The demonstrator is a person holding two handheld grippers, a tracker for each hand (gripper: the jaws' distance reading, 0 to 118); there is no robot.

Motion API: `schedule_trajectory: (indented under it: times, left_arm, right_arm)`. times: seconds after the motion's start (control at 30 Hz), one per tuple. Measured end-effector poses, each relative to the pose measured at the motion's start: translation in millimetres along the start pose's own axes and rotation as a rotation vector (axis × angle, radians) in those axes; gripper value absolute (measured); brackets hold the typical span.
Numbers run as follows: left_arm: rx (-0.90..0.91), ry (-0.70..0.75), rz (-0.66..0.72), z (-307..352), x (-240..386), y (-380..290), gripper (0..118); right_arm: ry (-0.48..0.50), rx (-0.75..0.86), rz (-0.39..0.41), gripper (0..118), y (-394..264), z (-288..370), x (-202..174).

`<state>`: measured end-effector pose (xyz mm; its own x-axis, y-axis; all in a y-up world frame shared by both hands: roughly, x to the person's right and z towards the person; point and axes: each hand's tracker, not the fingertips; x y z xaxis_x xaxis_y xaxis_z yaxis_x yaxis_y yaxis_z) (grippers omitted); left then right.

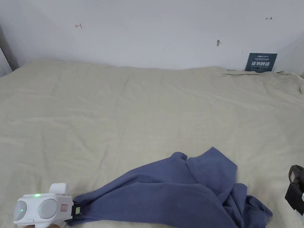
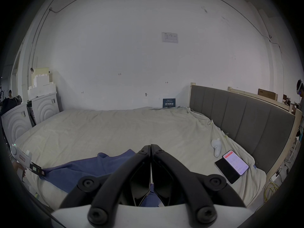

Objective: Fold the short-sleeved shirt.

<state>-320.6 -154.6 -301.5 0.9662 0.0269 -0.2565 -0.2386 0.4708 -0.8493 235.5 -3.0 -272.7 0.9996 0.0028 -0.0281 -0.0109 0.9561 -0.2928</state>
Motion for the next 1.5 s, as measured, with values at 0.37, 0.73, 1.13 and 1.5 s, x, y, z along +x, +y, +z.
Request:
schedule_trajectory:
  times: [0.37,0.73,1.13,1.5]
  left_arm:
    - [0.14,-0.143,0.027,43.8,4.7,7.3,1]
    - [0.155,-0.171,0.044,52.7,1.8,13.6,1]
    - [0.128,-0.186,0.078,43.7,-3.7,5.0,1]
    - [0.147,-0.2,0.094,43.4,-1.3,4.3,1]
  right_arm:
    - [0.131,-0.199,0.016,0,17.7,-108.0,-13.7]
    - [0.204,-0.498,0.059,115,3.8,-279.2,-53.6]
    - [0.086,-0.738,0.089,79,-51.2,-359.2,-73.4]
    - [0.123,-0.648,0.097,2,-33.4,-319.4,-82.0]
